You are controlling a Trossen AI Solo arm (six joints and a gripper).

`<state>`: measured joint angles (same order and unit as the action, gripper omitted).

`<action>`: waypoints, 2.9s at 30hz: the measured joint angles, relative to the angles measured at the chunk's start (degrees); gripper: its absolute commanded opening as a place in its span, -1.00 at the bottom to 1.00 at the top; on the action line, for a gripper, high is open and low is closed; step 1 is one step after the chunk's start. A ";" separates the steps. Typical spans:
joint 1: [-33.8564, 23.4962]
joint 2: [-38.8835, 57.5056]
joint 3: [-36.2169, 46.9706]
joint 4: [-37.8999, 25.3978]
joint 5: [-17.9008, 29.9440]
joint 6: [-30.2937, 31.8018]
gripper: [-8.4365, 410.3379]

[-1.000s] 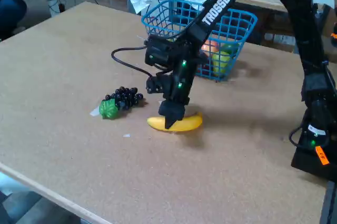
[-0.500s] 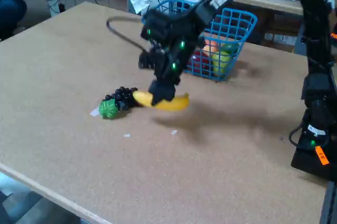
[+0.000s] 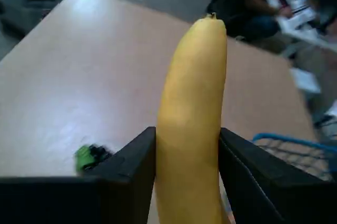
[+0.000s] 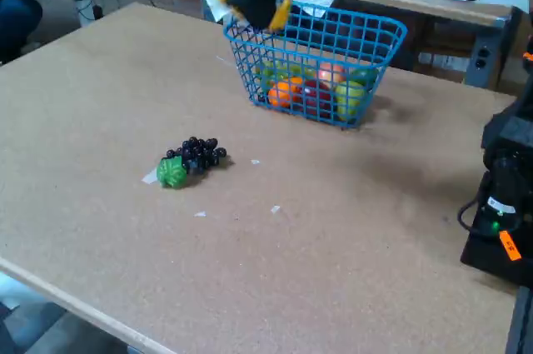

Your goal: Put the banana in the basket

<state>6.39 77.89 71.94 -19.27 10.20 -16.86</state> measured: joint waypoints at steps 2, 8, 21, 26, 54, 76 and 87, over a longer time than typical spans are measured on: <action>-0.31 -2.14 0.63 0.33 4.72 -1.77 -0.96; -3.67 -6.71 1.33 1.70 12.39 -5.18 -0.96; -21.07 -6.67 1.29 3.10 6.40 -0.42 -0.96; -27.17 -2.95 1.29 3.96 3.41 1.84 -0.96; -34.10 21.88 1.29 10.73 -6.08 11.67 -0.92; -34.10 21.86 1.29 10.80 -10.47 14.67 0.11; -34.05 21.00 1.29 10.88 -10.47 15.47 0.11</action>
<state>-27.66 98.89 73.23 -8.38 -0.27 -1.39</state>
